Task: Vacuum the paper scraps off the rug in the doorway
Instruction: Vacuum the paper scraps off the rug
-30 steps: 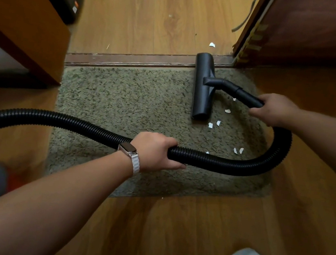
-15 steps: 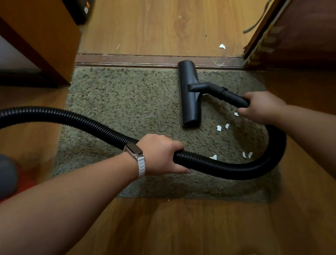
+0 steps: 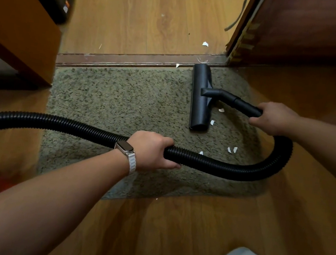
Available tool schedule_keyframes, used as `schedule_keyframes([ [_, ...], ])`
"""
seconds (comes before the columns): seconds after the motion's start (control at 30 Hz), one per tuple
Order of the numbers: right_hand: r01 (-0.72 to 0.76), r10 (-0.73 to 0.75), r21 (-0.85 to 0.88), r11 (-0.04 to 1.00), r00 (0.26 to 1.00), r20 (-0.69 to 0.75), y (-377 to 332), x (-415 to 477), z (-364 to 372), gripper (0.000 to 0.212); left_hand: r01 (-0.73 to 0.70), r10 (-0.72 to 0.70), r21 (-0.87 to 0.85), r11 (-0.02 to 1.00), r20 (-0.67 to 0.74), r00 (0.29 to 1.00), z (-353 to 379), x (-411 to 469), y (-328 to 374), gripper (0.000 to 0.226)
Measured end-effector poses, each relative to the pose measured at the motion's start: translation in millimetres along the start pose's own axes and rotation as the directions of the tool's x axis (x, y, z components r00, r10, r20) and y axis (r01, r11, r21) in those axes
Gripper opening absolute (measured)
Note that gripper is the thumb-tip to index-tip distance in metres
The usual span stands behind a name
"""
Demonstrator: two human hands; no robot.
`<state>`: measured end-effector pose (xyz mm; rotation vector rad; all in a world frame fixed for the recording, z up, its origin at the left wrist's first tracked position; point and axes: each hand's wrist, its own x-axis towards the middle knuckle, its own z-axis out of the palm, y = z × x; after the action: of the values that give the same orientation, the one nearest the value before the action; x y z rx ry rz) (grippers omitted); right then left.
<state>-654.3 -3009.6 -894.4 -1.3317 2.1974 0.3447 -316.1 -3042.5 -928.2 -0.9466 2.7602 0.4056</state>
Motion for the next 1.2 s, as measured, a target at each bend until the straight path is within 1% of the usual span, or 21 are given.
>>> schedule_keyframes([
  [0.13,-0.021,0.021,0.026,0.999,1.000,0.015,10,-6,2,0.024,-0.012,0.012,0.007,1.000,-0.008,1.000,1,4,1,0.056],
  [0.33,-0.012,0.013,0.013,1.000,0.999,-0.031,13,-8,1,0.028,-0.027,0.027,0.013,1.000,-0.041,0.999,1,4,4,0.059],
  [0.43,-0.007,0.011,0.076,0.997,0.998,-0.056,8,-4,-5,0.026,-0.020,0.021,0.009,1.000,-0.045,0.999,-1,1,2,0.059],
  [0.5,-0.019,0.026,0.098,0.995,0.997,-0.070,3,-1,-11,0.029,-0.011,0.011,-0.010,1.000,-0.048,0.999,-3,-1,2,0.059],
  [0.67,-0.100,0.103,0.072,0.992,0.994,-0.036,2,2,-13,0.037,0.022,-0.024,-0.031,0.999,-0.051,0.998,-3,-3,3,0.059],
  [0.8,-0.127,0.129,0.106,0.986,0.992,-0.007,10,-1,-8,0.035,0.025,-0.026,-0.015,1.000,-0.045,0.999,-1,-3,2,0.061],
  [0.97,-0.123,0.124,0.134,0.983,0.992,0.003,18,-9,-3,0.034,0.015,-0.016,-0.017,1.000,-0.025,1.000,-1,-1,4,0.059],
  [1.2,-0.117,0.116,0.166,0.979,0.993,0.014,39,-21,-2,0.030,-0.015,0.014,-0.015,1.000,-0.037,0.999,-4,3,10,0.059],
])
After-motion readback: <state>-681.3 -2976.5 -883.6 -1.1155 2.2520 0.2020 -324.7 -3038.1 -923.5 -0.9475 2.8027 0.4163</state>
